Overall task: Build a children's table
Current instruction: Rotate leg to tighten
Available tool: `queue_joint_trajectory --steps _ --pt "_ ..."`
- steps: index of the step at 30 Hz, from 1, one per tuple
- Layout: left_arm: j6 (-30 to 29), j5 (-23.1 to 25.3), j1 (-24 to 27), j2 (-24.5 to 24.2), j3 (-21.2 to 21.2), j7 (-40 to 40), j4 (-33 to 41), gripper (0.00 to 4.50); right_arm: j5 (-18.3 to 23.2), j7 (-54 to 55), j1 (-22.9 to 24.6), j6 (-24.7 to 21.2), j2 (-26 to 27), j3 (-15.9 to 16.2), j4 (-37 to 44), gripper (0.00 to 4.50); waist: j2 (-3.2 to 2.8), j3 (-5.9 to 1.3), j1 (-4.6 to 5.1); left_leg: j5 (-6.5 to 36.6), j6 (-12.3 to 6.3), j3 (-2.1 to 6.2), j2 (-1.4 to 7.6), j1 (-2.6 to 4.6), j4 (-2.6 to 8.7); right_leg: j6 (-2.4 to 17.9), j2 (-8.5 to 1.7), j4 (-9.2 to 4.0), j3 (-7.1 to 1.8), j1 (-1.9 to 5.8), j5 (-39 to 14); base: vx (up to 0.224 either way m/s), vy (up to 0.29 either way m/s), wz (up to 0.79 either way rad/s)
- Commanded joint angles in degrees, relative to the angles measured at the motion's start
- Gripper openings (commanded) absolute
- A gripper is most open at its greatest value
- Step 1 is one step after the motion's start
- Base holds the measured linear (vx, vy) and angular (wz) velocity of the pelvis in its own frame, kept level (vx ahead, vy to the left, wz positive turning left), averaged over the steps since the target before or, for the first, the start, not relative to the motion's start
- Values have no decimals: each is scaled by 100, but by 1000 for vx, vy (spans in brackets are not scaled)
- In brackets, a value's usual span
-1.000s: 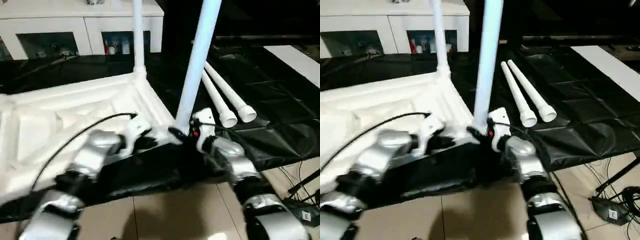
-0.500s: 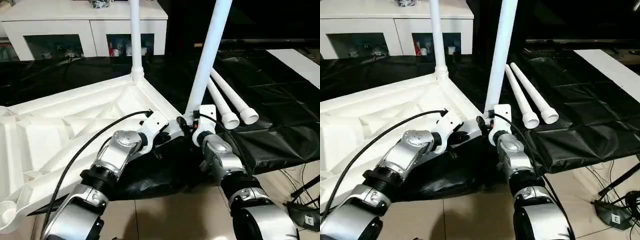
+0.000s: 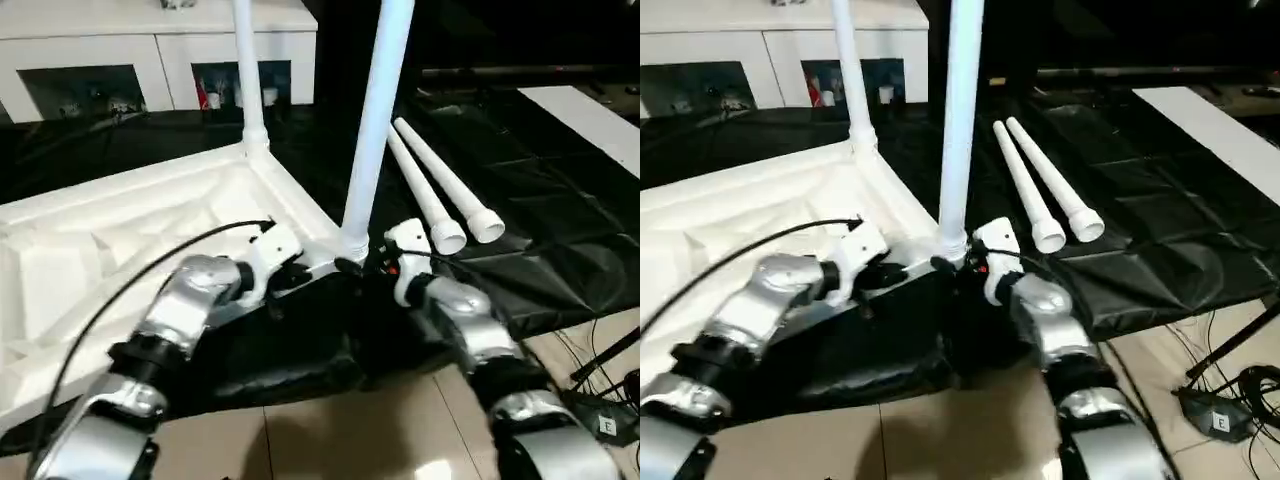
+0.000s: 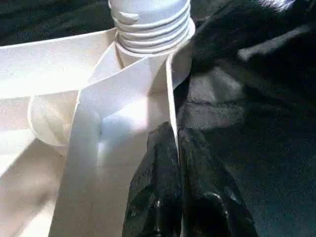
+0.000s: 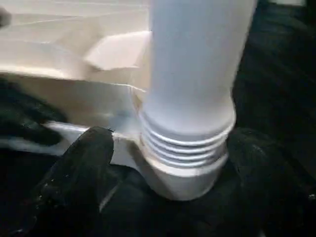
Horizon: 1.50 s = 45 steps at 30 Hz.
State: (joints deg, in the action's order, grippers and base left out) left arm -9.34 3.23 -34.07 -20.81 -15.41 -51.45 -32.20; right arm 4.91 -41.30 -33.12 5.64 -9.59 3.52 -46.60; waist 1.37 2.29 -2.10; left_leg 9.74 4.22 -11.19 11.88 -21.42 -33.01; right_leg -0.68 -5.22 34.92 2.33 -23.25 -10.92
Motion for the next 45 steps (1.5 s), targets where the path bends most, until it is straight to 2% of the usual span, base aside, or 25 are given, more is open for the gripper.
queue_joint_trajectory --steps 1,4,7,10,13,15,19,24,27,30,38,41,44,45 --pt "251 37 198 -188 -159 -494 -51 0 141 -737 121 -1 -232 212 361 396 -5 -344 -46 1179 -356 44 107 53 354 1446 -195 -344 -150 269 -313 0 0 0" --pt "201 -247 338 -316 -176 -1054 320 0 153 -1264 227 0 -434 366 570 396 -12 -350 -54 1056 -476 28 120 60 333 1586 -209 -301 -160 274 12 0 0 0" --pt "57 -324 423 -417 -253 -1329 547 0 112 -1436 234 77 -507 420 602 396 -16 -335 -76 1064 -471 5 131 81 334 1684 -204 -304 -164 258 -66 0 0 0" --pt "20 -390 475 -457 -292 -1466 640 0 56 -1553 232 139 -539 446 602 396 -11 -315 -143 1273 -356 3 149 118 358 1599 -216 -337 -173 235 -434 0 0 0" --pt "-21 -499 535 -496 -324 -1672 764 0 71 -1604 222 121 -548 455 620 396 -11 -305 -154 1441 -214 16 146 115 383 1489 -214 -352 -176 231 -718 0 0 0" --pt "-71 -511 558 -496 -304 -1677 839 0 78 -1639 190 119 -553 473 588 396 -6 -312 -153 1453 -169 18 145 117 383 1458 -217 -351 -181 233 -725 0 0 0" --pt "-111 -472 558 -506 -298 -1673 848 0 27 -1735 131 130 -573 519 465 396 4 -318 -153 1321 -206 16 131 103 369 1439 -214 -343 -182 243 -609 0 0 0" --pt "-131 -478 542 -547 -285 -1663 839 0 55 -1787 65 113 -562 482 343 342 7 -336 -158 1129 -285 15 125 93 348 1495 -211 -308 -173 260 -354 0 0 0" --pt "-166 -479 539 -555 -283 -1663 856 0 72 -1801 41 111 -565 472 303 330 6 -330 -157 1154 -300 11 124 91 347 1515 -208 -312 -171 261 -381 0 0 0" --pt "-165 -477 538 -560 -281 -1669 852 0 75 -1794 30 125 -566 464 285 296 5 -332 -159 1156 -290 14 127 92 347 1507 -215 -313 -172 263 -421 0 0 0" --pt "-183 -481 507 -558 -298 -1680 823 0 77 -1776 10 157 -548 435 222 274 6 -337 -157 1106 -326 8 124 96 334 1544 -207 -302 -169 263 -324 0 0 0" --pt "-122 -437 487 -540 -296 -1598 774 0 58 -1525 -6 184 -479 371 154 273 14 -340 -155 1080 -329 9 124 94 331 1539 -212 -298 -172 264 -336 0 0 0" --pt "57 -207 316 -319 -225 -939 395 0 -13 -673 -57 188 -231 211 -49 273 13 -318 -126 1269 -221 14 121 106 351 1481 -219 -338 -180 239 -650 0 0 0" --pt "101 -75 158 -148 -150 -429 89 0 -10 -249 -68 71 -80 120 -126 273 16 -307 -114 1357 -154 11 117 112 361 1416 -208 -364 -185 224 -832 0 0 0"
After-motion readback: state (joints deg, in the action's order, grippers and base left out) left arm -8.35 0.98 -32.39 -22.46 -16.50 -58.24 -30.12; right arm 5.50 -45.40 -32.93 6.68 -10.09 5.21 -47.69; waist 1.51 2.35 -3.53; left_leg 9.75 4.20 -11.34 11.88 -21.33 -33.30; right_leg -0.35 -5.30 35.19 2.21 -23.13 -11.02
